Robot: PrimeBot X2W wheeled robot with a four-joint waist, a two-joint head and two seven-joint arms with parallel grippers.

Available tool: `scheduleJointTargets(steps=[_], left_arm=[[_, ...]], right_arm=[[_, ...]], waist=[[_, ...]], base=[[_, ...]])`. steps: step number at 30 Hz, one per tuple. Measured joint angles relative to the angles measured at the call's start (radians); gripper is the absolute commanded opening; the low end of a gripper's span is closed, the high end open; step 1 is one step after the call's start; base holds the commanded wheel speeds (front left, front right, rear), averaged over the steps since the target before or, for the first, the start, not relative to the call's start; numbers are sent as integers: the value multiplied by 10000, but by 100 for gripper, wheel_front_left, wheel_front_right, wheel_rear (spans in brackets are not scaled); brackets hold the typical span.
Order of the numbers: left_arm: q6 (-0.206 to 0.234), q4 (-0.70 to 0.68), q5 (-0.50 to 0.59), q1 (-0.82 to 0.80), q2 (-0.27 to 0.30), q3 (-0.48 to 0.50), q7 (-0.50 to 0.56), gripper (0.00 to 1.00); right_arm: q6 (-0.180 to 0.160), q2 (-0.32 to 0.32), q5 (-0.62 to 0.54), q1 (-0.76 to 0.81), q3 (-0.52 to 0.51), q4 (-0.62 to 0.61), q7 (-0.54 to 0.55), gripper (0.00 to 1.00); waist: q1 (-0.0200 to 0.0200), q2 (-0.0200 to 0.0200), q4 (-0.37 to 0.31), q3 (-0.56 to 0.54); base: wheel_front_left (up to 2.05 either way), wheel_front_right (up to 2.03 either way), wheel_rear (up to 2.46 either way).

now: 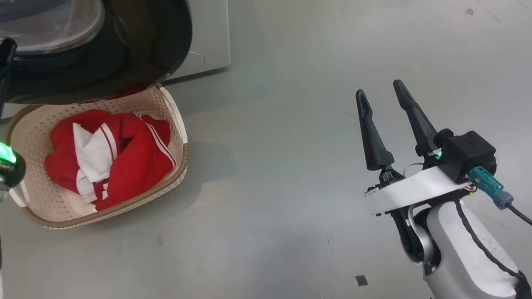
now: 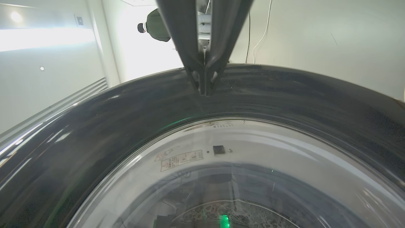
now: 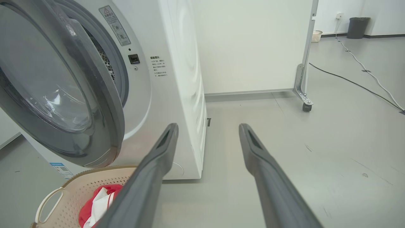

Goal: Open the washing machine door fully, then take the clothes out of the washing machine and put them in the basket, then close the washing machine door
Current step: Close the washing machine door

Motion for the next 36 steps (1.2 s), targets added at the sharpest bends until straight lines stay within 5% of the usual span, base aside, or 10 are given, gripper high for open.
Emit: scheduleJointTargets(steps=[4, 5, 9, 10, 11, 26, 36], left_arm=[[-48, -15, 19, 790, -247, 247, -272, 0], [-50, -81, -19, 1173, -437, 357, -274, 21], [-52, -330, -4, 1841, -823, 384, -397, 53], [-52, -466, -4, 2013, -903, 447, -451, 93], [-52, -466, -4, 2013, -903, 447, -451, 100], [-52, -1893, 642, 4676, -2040, 859, -1193, 100], [-52, -2775, 1118, 6058, -2186, 899, -1772, 100]], right_arm=[[10, 2, -58, 244, -27, 161, 2, 100], [12, 6, -77, 334, -107, 221, 0, 100], [31, 0, -140, 561, -288, 290, 0, 100], [92, 2, -169, 617, -297, 322, 0, 100], [92, 2, -169, 617, -297, 322, 0, 100], [297, 8, -428, 1524, -602, 623, 0, 100], [395, 21, -529, 1962, -828, 700, 0, 100]], waist=[[0, 0, 212, -350], [0, 0, 313, -534], [0, 0, 534, -884], [0, 0, 592, -972], [0, 0, 592, -972], [0, 0, 1330, -2090], [0, 0, 1715, -2670]], base=[[0, 0, 0], [0, 0, 0], [0, 0, 0], [0, 0, 0], [0, 0, 0], [0, 0, 0], [0, 0, 0]])
